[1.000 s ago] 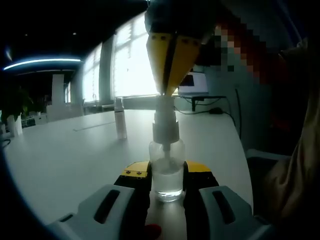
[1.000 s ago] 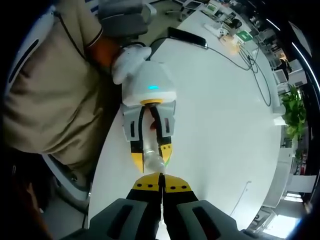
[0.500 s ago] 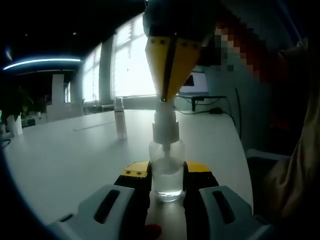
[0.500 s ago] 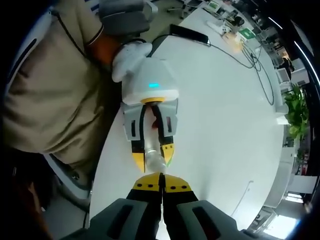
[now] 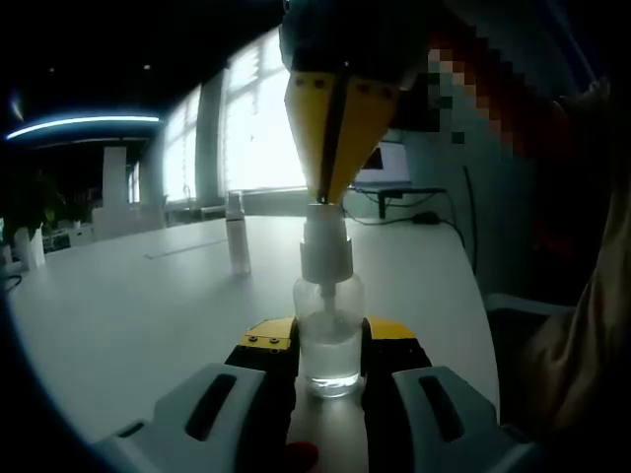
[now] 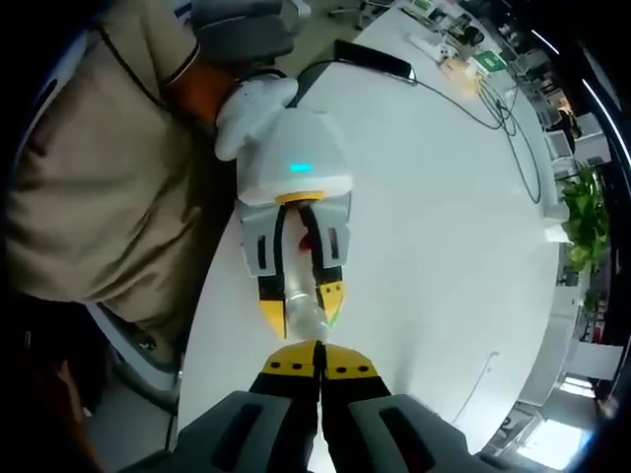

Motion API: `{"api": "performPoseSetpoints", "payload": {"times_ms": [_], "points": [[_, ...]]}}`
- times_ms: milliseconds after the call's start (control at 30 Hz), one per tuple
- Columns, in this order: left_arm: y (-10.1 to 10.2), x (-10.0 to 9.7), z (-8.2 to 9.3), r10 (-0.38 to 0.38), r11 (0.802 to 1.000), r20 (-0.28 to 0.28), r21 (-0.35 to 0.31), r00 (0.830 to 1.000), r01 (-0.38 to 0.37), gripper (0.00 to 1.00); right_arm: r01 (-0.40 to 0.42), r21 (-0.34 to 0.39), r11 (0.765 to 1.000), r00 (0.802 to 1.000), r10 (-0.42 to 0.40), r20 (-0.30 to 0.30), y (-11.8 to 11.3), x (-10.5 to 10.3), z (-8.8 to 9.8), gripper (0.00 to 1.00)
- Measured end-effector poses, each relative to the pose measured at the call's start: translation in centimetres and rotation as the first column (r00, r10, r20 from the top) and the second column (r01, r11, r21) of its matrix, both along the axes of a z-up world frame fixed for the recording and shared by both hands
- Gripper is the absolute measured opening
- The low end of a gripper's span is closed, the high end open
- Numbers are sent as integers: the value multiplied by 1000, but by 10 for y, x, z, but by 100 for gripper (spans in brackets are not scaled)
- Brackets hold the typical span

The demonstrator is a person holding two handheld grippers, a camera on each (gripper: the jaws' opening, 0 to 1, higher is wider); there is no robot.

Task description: Clamp pump bottle remove cover press pump head put on cover

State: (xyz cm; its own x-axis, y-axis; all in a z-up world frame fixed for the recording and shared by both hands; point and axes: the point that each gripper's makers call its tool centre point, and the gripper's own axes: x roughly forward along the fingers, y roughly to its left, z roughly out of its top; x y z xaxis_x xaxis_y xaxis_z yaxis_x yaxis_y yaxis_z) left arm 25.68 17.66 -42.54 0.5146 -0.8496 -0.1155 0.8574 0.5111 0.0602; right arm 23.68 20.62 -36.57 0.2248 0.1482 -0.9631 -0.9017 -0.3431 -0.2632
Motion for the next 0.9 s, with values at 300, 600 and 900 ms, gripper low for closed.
{"api": "performPoseSetpoints", "payload": {"times_ms": [300, 600, 900], "points": [[0, 0, 0, -1, 1000, 0, 0, 1000, 1, 15, 3, 9, 1000, 1000, -3, -1, 0, 0, -1, 0], [0, 0, 0, 0, 1000, 0, 0, 1000, 0, 15, 1, -1, 1000, 1000, -1, 1, 0, 0, 0, 0], [-1, 0, 0, 0, 1000, -2, -1, 1000, 0, 15, -21, 23, 1000, 1000, 21, 20, -1, 1, 7, 0]]}}
